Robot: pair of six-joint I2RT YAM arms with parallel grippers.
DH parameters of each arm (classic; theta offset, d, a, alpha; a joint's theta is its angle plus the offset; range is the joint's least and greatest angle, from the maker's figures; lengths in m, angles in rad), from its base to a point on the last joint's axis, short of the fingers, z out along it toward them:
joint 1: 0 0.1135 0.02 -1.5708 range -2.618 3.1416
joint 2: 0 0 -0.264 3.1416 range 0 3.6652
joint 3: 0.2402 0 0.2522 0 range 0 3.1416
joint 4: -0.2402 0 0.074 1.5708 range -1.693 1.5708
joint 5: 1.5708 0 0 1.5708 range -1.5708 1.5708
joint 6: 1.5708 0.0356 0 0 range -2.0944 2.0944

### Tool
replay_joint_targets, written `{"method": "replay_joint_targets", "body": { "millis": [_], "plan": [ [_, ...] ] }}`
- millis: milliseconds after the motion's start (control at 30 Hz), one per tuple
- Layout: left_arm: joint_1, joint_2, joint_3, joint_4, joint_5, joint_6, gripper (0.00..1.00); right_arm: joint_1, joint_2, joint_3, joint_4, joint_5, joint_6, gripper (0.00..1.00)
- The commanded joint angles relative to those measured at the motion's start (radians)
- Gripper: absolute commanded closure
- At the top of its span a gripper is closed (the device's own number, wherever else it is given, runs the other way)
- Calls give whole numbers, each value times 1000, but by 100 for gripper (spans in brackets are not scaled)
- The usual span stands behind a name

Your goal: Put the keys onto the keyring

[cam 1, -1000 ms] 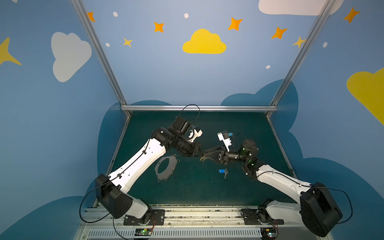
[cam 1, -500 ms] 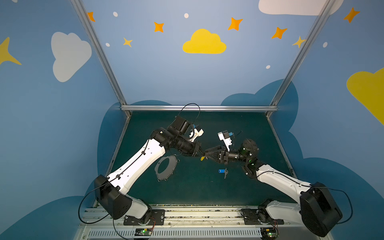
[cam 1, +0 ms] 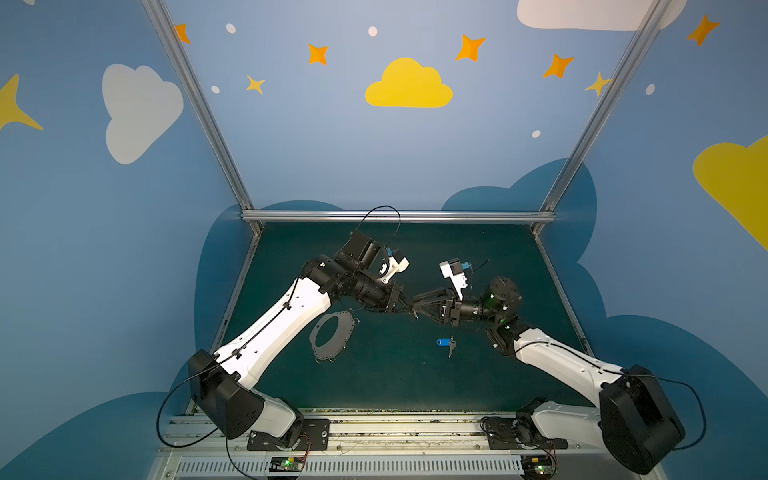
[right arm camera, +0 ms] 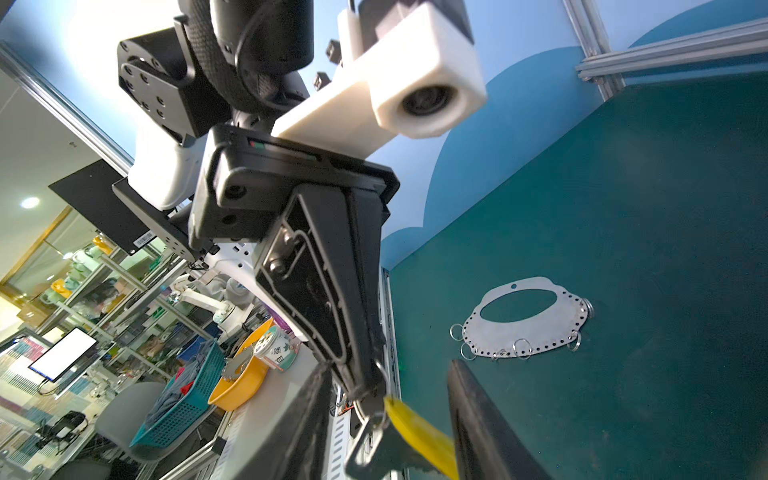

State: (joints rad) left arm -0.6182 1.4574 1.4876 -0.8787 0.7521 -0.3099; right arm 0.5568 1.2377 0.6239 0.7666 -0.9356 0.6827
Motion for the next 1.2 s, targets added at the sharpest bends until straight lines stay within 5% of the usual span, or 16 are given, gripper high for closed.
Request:
{"method": "replay_joint_targets", "body": {
  "millis": [0, 533, 1167],
  "plan": [
    [-2, -13, -7, 1, 16, 9, 96, -10, -32, 10, 46, -5, 24, 52],
    [-2, -32, -4, 16, -18, 3, 96, 14, 54, -2, 146, -157, 129, 61],
    [11, -47, -13, 32, -38, -14, 95, 31, 77, 11, 95, -177, 108, 100]
  ]
}}
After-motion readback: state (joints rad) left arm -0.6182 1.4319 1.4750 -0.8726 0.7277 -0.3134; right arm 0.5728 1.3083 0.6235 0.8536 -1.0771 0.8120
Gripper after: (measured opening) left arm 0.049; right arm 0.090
